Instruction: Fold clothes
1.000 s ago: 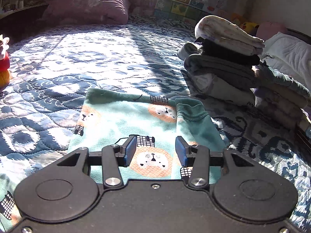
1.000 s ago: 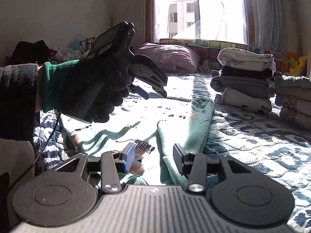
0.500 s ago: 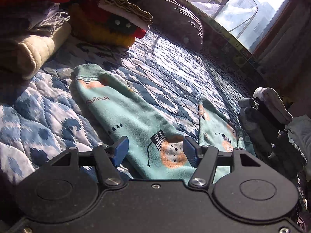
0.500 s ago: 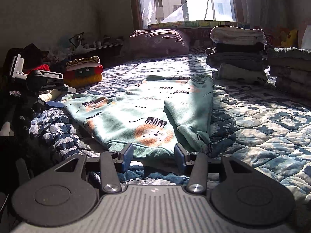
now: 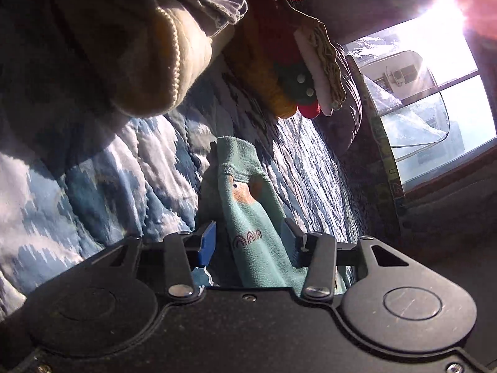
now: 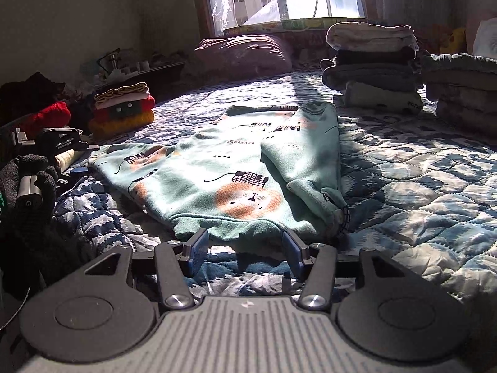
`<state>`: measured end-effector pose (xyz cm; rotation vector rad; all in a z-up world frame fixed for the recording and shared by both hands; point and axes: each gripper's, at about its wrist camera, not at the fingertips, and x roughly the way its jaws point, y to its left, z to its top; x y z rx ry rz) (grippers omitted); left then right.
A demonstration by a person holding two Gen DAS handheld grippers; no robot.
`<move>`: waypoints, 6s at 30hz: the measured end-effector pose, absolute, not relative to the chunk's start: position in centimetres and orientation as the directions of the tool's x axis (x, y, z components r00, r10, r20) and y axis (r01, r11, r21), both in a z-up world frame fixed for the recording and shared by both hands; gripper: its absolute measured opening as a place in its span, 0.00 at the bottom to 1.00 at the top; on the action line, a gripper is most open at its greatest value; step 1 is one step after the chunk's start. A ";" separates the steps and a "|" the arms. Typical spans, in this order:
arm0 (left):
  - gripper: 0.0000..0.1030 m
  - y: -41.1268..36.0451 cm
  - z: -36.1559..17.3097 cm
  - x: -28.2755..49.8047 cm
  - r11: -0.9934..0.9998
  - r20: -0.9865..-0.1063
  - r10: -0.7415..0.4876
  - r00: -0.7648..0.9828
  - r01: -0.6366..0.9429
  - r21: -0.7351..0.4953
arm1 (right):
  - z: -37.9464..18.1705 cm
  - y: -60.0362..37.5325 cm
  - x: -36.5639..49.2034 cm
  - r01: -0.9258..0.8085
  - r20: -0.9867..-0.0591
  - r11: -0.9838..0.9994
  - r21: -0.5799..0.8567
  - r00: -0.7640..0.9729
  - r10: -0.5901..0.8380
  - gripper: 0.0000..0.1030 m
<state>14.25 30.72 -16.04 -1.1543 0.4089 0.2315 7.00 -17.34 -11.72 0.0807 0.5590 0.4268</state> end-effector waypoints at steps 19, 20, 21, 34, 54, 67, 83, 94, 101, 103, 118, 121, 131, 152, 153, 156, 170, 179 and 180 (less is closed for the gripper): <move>0.09 11.6 -9.0 20.2 0.876 -0.374 -0.248 0.894 0.042 -0.480 | -10.8 -19.6 9.5 -0.265 -0.441 0.867 0.423 0.775 0.452 0.28; 0.09 9.5 -9.0 20.5 0.909 -0.391 -0.249 0.886 0.075 -0.409 | -10.9 -20.2 9.7 -0.248 -0.435 0.854 0.458 0.775 0.459 0.29; 0.09 7.9 -9.2 20.7 0.931 -0.409 -0.250 0.878 0.102 -0.350 | -11.1 -20.8 9.8 -0.229 -0.427 0.837 0.497 0.775 0.466 0.29; 0.55 6.1 -9.7 18.2 0.924 -0.504 -0.382 0.775 0.329 -0.196 | -11.6 -19.0 14.1 -0.187 -0.409 0.713 0.676 0.710 0.574 0.36; 0.56 18.9 -9.7 16.1 0.834 -0.380 -0.368 0.849 0.121 -0.539 | -12.5 -10.8 25.4 0.025 -0.517 0.741 0.671 0.733 0.443 0.27; 0.56 19.5 -10.3 16.8 0.758 -0.355 -0.437 0.827 0.126 -0.640 | -3.1 -12.0 23.7 -0.212 -0.325 0.826 0.523 0.846 0.423 0.06; 0.61 12.5 -9.1 16.1 0.832 -0.418 -0.504 0.756 0.294 -0.471 | -0.7 -20.0 23.7 -0.175 -0.317 0.855 0.488 0.877 0.361 0.06; 0.08 1.7 -12.1 12.8 0.889 -0.528 -0.185 0.829 0.370 0.270 | 0.9 -20.6 24.4 -0.202 -0.309 0.861 0.466 0.875 0.373 0.06; 0.07 0.4 -12.7 12.4 0.853 -0.525 -0.187 0.830 0.403 0.333 | -0.2 -22.8 23.6 -0.150 -0.328 0.868 0.473 0.885 0.331 0.06; 0.07 0.5 -12.4 12.3 0.859 -0.518 -0.203 0.831 0.405 0.313 | -0.9 -23.6 23.3 -0.130 -0.339 0.871 0.474 0.886 0.317 0.06; 0.07 -1.8 -12.8 11.9 0.817 -0.512 -0.274 0.814 0.478 0.322 | -4.7 -28.6 21.4 -0.043 -0.344 0.842 0.537 0.900 0.266 0.06; 0.07 -2.0 -12.9 11.9 0.814 -0.517 -0.277 0.810 0.483 0.321 | -4.8 -28.8 21.0 -0.057 -0.325 0.839 0.542 0.906 0.272 0.06; 0.45 1.9 -11.0 11.9 0.790 -0.542 -0.495 0.679 0.612 0.045 | -7.0 -29.5 20.8 -0.049 -0.341 0.846 0.531 0.901 0.267 0.06; 0.14 2.3 -13.5 15.9 0.852 -0.629 -0.423 0.653 0.523 -0.030 | -9.2 -30.4 20.8 -0.100 -0.296 0.820 0.564 0.902 0.314 0.06; 0.14 2.5 -13.4 15.9 0.852 -0.632 -0.426 0.647 0.523 -0.039 | -9.6 -30.5 20.7 -0.095 -0.297 0.816 0.571 0.902 0.314 0.06; 0.14 3.4 -13.1 15.9 0.837 -0.629 -0.464 0.624 0.541 -0.080 | -10.8 -31.2 20.5 -0.088 -0.294 0.799 0.594 0.901 0.318 0.06; 0.15 7.5 -9.6 26.4 0.925 -0.500 -0.379 0.778 0.299 -0.236 | -13.3 -32.6 20.4 -0.117 -0.265 0.726 0.678 0.882 0.390 0.06; 0.15 5.5 -10.6 36.9 0.934 -0.535 -0.349 0.769 0.331 -0.134 | -13.5 -33.5 20.1 -0.153 -0.262 0.724 0.672 0.866 0.426 0.06; 0.15 5.1 -10.8 37.6 0.933 -0.541 -0.348 0.766 0.339 -0.120 | -13.6 -33.5 20.1 -0.154 -0.266 0.723 0.674 0.862 0.432 0.06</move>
